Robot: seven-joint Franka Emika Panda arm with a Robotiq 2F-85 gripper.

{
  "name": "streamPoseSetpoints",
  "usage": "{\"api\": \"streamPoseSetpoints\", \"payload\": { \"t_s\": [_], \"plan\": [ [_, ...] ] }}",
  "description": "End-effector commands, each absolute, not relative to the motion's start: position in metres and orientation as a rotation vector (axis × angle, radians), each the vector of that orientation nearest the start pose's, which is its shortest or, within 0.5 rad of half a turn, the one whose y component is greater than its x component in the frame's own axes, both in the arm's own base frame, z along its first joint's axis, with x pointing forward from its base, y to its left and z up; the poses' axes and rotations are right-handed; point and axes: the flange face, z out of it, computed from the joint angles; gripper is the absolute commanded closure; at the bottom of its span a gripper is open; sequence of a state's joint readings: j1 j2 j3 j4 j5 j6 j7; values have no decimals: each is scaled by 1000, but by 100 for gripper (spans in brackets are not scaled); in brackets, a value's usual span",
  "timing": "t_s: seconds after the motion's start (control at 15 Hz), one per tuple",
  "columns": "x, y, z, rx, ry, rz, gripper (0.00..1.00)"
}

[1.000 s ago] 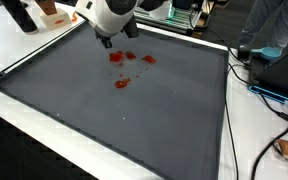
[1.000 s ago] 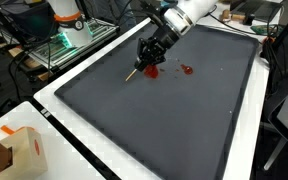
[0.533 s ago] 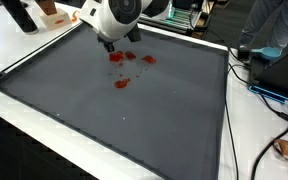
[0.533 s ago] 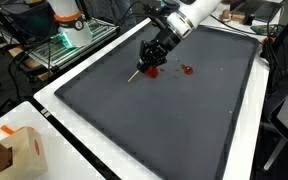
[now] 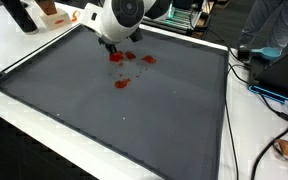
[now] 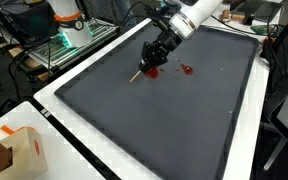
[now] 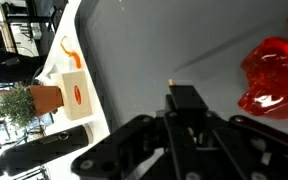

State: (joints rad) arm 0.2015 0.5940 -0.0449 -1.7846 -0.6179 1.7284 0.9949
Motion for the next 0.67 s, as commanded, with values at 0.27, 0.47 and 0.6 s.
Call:
{"api": "streamPoseSetpoints", "payload": {
  "t_s": [0.27, 0.47, 0.6],
  "plan": [
    [593, 38, 222, 2386, -432, -359, 97],
    [593, 34, 239, 2491, -381, -397, 97],
    [594, 30, 253, 2583, -343, -419, 97]
  ]
}}
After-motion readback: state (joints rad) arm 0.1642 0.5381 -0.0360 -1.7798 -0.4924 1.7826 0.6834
